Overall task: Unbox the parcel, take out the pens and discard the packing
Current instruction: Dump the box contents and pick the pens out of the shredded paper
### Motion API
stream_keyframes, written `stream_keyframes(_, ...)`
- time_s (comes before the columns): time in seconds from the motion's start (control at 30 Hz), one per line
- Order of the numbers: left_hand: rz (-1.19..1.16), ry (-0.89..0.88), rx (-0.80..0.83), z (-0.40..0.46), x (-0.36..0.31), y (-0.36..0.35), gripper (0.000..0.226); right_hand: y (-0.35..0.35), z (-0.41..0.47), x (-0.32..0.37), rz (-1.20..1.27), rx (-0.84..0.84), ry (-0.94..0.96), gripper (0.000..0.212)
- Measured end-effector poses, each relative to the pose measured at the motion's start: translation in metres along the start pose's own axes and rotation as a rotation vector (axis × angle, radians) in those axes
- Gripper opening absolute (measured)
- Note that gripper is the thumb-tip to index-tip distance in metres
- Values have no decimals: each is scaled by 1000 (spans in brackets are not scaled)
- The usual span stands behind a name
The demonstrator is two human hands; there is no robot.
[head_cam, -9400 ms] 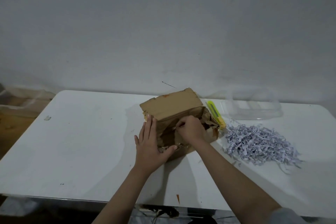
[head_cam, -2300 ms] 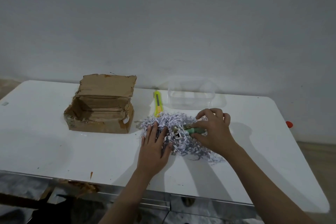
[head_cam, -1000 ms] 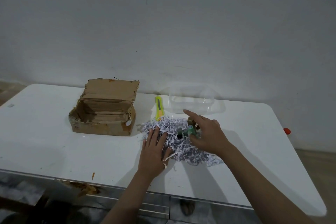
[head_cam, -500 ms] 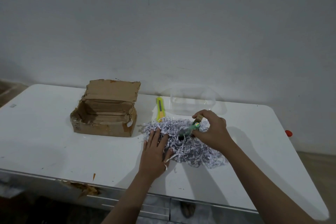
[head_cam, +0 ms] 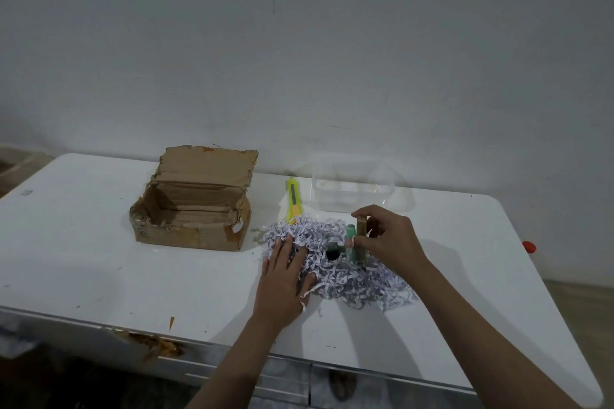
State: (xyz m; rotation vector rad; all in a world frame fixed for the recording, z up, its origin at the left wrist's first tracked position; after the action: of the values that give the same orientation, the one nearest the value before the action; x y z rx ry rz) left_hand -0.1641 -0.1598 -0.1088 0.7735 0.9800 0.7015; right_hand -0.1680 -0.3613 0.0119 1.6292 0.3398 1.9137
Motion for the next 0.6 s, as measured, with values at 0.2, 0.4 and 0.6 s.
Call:
stream_keyframes(0.2,3,3,5,0,2,-1,61,-1,4,0,-58,109,-8,41)
stream_keyframes(0.4,-1,-7,-9,1,0,0,61,-6,5,3,-187,288,32,43)
stream_keyframes(0.6,0,-9,-10,0,1,-1,59,-9,4,2,-189,364,3,35)
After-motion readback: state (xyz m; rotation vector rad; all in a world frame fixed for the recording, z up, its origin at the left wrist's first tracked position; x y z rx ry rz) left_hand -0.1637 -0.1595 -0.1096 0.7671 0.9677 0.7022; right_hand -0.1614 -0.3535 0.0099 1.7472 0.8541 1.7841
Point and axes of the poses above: each hand's wrist, its own z-axis towards the middle knuckle, its own y-axis out of the back of the hand, x = y × z, the point moved 7 cm from there along z, towards the middle knuckle, and after that the axes turned 7 degrees about -x, right-handed, at the moved point
